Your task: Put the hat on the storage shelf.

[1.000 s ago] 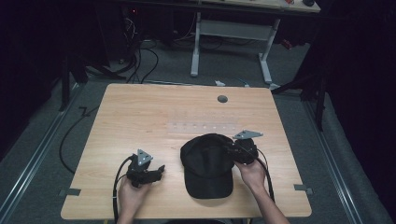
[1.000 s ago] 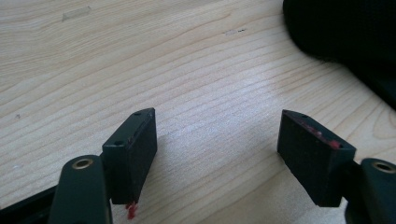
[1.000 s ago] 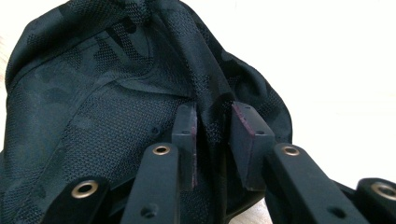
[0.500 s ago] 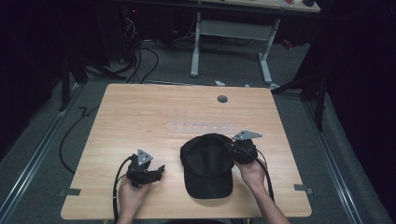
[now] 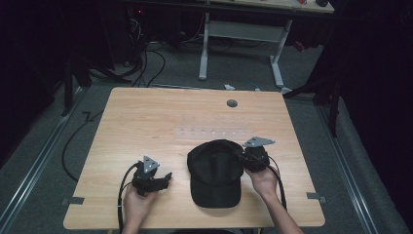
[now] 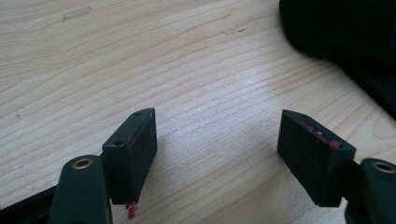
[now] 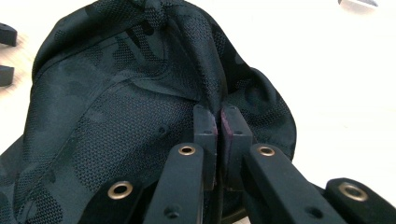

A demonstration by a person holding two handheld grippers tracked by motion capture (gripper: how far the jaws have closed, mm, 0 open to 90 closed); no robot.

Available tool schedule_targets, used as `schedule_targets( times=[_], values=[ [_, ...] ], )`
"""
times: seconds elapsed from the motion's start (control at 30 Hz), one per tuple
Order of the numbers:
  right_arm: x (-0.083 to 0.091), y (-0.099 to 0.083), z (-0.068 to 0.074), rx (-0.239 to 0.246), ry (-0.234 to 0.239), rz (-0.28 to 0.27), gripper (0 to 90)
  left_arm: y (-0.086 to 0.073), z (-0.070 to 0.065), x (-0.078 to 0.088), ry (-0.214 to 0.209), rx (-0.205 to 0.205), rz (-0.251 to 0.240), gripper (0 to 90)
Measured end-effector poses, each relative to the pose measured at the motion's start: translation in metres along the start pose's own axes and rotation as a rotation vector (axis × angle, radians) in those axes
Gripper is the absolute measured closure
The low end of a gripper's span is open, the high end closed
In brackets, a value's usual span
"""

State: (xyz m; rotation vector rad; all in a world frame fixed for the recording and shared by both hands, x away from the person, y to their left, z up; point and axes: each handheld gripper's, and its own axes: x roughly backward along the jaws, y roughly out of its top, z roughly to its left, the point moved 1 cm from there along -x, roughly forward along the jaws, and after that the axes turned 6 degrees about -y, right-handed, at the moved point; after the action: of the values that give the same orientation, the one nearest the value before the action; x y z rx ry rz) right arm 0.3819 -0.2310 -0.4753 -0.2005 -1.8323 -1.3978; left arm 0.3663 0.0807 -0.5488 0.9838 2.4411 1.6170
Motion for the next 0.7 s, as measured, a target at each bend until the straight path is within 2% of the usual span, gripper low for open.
schedule_targets(
  times=[0.43,0.7],
  values=[
    [0.011,0.002,-0.002,0.001,0.055,-0.054,87.3,0.000,0.000,0.000,0.002,-0.006,0.000,28.9],
    [0.021,0.007,-0.001,0.019,0.068,-0.080,87.4,0.000,0.000,0.000,0.002,-0.006,0.001,28.9]
  ],
)
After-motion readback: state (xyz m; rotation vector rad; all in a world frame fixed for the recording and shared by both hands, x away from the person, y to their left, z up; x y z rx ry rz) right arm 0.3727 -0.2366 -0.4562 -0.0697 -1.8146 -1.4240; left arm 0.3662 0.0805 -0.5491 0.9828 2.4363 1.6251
